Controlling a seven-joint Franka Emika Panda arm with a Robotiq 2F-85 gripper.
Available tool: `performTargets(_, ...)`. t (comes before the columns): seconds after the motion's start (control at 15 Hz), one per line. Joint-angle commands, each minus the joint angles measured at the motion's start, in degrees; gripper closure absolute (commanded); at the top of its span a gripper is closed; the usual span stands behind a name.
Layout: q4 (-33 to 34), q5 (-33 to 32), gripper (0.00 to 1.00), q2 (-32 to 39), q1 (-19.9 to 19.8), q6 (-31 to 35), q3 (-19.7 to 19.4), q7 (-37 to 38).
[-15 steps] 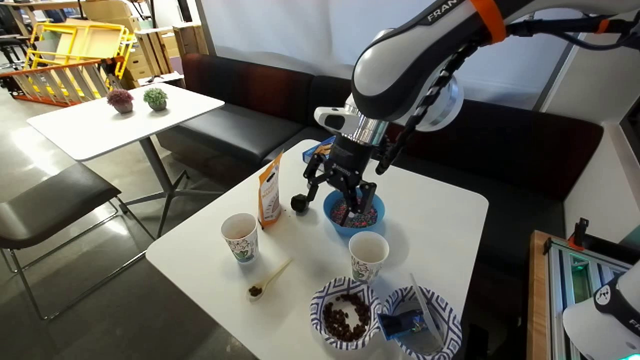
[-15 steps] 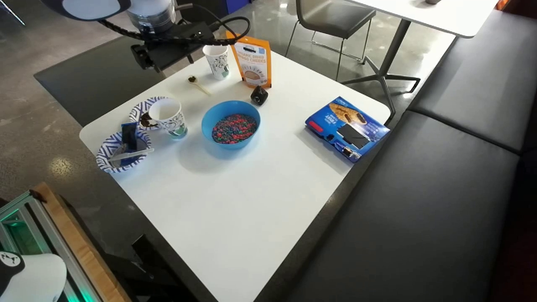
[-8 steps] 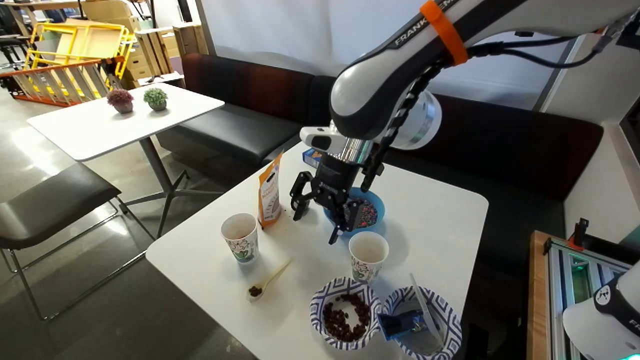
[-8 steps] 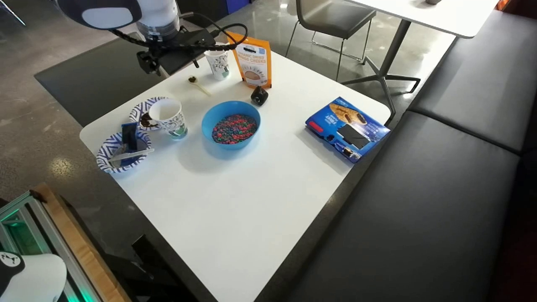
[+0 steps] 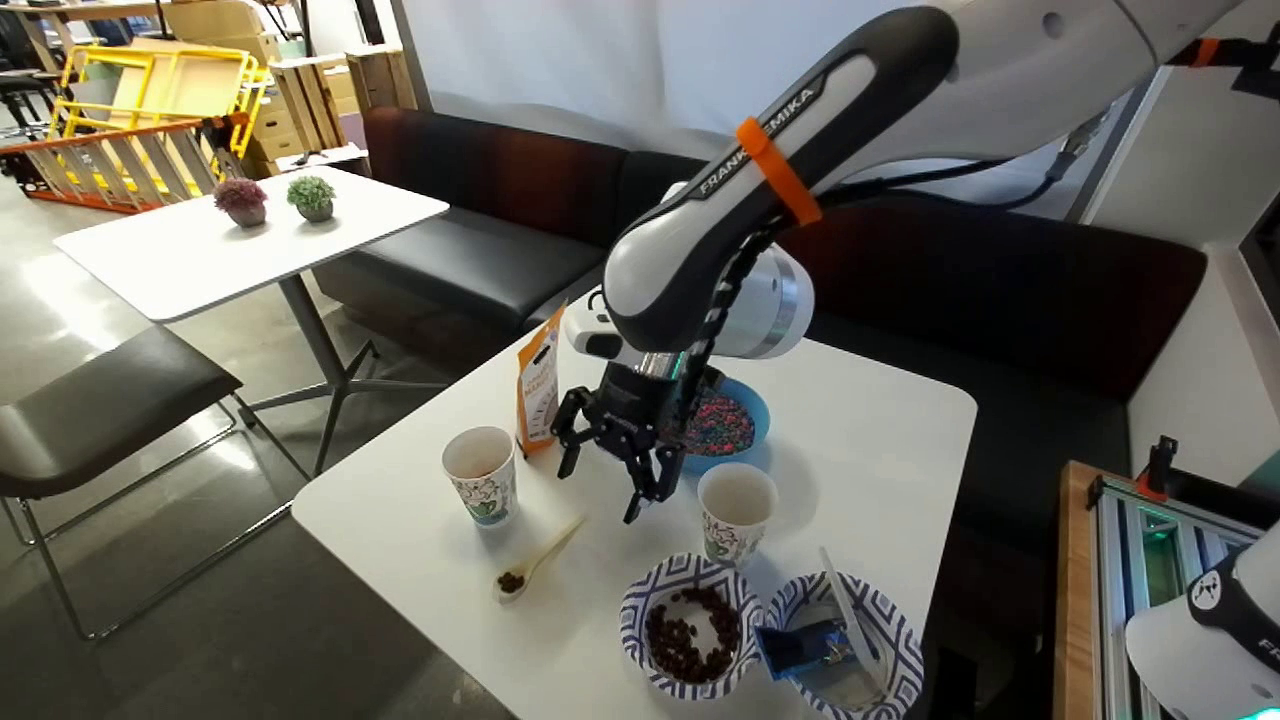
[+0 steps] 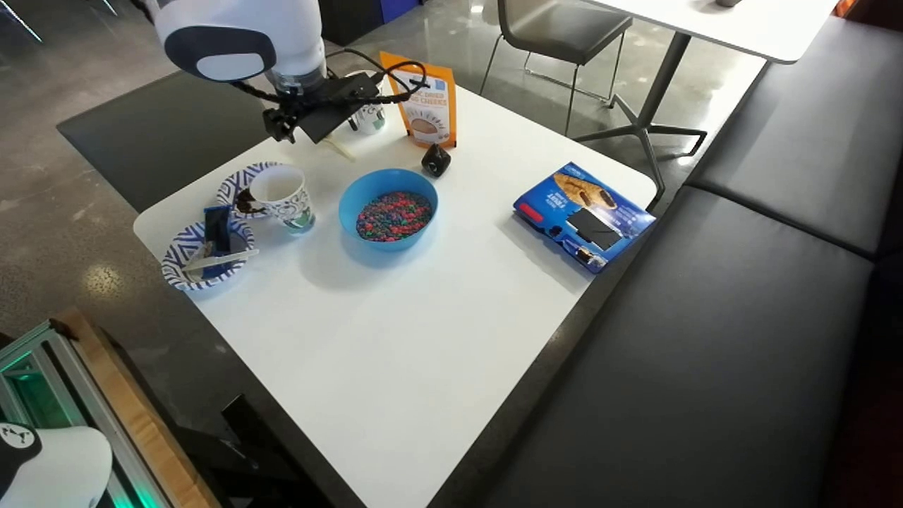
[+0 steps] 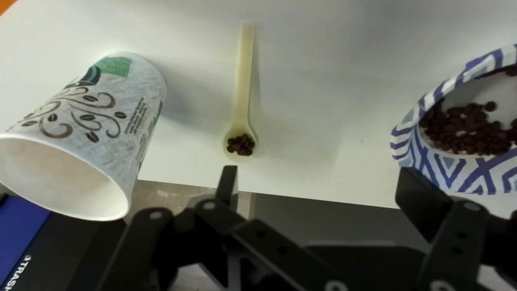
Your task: Put the brown objects into the cup
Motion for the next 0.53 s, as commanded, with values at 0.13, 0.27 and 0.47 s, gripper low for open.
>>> performTargets(0.13,6.5,-1.9,0.00,8.5,-2.3,3.0,3.6,0.0)
performTargets(0.27,8.1,-2.3,0.00,10.8,-2.8,3.6,4.5,-0.1)
performTargets(0.47,10.4,-2.8,0.00,13.9,-3.4,5.0,5.7,-0.2)
